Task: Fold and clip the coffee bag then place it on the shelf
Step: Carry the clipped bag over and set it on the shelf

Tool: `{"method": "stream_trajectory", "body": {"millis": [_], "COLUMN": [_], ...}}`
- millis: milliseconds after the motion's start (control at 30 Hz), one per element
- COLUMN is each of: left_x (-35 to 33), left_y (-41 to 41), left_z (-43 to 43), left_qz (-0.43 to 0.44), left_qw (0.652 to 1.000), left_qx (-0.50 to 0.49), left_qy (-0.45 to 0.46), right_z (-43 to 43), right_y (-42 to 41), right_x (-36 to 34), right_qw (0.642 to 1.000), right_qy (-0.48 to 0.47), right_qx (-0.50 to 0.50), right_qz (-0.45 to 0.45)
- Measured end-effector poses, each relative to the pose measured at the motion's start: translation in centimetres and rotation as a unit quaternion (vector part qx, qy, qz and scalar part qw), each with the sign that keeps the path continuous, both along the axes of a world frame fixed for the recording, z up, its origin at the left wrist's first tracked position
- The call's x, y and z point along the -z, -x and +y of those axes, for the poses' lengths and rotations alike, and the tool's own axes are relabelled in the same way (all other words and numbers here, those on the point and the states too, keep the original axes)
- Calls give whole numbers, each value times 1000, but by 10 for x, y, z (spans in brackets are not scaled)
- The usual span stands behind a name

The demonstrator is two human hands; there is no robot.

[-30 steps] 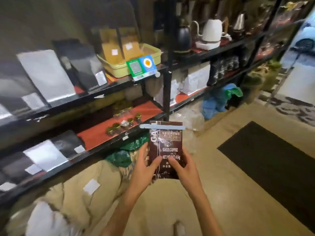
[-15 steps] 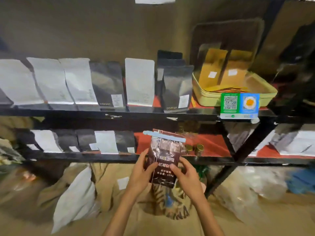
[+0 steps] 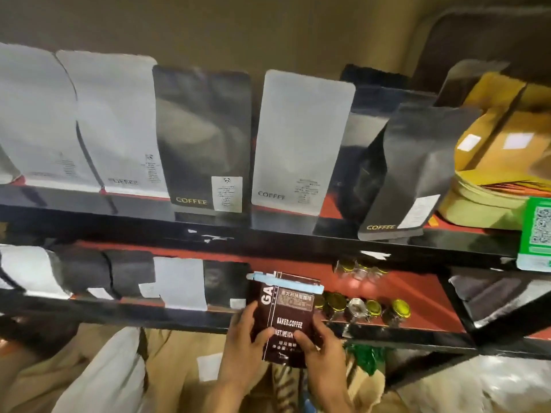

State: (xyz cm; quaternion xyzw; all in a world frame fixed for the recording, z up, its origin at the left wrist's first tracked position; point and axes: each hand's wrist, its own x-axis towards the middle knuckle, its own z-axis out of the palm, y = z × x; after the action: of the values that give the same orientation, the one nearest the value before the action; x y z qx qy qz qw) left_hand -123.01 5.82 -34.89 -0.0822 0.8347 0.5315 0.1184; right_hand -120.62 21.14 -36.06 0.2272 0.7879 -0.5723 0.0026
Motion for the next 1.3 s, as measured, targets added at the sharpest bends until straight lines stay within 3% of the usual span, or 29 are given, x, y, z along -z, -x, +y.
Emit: {"method": "stream_trajectory", "body": {"millis": [233, 367, 500, 767, 933, 1300], "left_x": [63, 56, 49, 89, 89, 103], "left_y": [24, 41, 71, 67, 75, 68], "left_z": [6, 13, 14, 21, 23, 30], "left_qz": [-1, 87, 140, 105, 124, 115], "left_qw": [995, 992, 985, 990, 983, 985], "left_qx": [-48, -89, -97, -91, -134, -113], "left_qy": [83, 12, 0, 29, 19, 63], "right_z": [-1, 1, 2, -4, 1, 4], "right_y": [20, 36, 70, 75, 83, 85], "right_x": [75, 69, 53, 97, 95, 106], "right_qw": [998, 992, 982, 991, 991, 995], "right_qy": [-48, -33, -53, -92, -88, -58], "right_qx": [33, 49, 27, -1, 7, 7], "right_qz": [18, 111, 179, 97, 103, 83]}}
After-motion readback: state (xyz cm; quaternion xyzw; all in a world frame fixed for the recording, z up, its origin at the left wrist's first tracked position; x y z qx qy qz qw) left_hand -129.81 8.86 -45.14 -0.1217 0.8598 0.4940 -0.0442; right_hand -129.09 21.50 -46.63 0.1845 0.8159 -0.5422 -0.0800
